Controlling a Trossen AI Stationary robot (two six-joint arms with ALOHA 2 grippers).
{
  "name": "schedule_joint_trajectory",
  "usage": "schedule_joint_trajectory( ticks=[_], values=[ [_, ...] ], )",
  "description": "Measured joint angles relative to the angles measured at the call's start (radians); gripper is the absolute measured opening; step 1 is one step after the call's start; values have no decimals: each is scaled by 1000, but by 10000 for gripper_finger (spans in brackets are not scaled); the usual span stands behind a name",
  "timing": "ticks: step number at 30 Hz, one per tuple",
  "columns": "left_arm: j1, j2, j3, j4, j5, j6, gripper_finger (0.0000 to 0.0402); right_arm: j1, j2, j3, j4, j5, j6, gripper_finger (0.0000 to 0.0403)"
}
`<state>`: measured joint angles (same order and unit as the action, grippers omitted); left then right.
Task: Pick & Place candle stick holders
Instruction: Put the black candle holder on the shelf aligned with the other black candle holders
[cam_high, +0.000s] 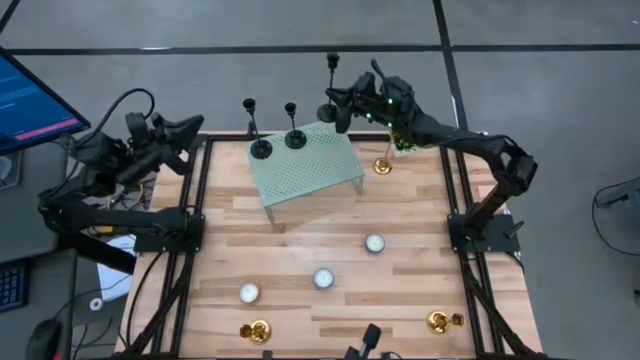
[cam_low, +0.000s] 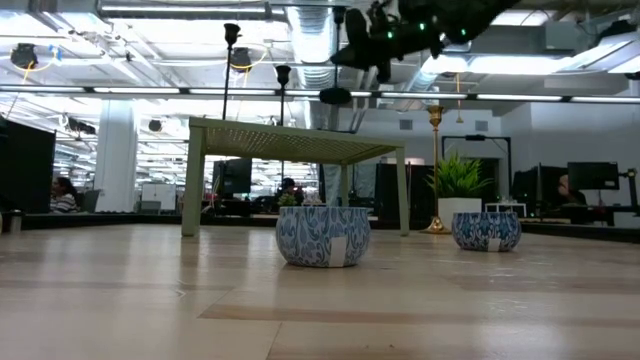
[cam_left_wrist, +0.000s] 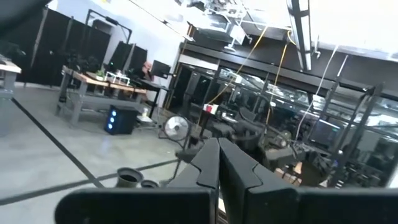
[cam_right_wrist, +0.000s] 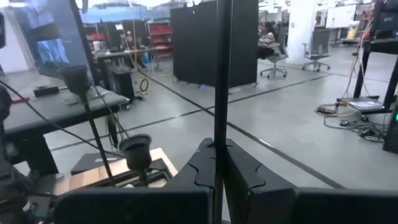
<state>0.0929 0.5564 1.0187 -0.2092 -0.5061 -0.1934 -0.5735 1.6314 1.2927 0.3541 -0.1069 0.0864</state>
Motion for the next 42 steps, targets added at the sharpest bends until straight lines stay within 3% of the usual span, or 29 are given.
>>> schedule_joint_trajectory(
  ticks=[6, 16, 42],
  values=[
    [0, 2, 0, -1, -26, 44, 2, 2, 30, -84, 105, -18, -10, 0],
    [0, 1, 0, 0, -47, 61, 7, 5, 138, -88, 168, -50, -14, 0],
    [0, 1, -1, 0, -47, 55, 5, 2, 155, -88, 135, 5, -147, 0]
  ],
)
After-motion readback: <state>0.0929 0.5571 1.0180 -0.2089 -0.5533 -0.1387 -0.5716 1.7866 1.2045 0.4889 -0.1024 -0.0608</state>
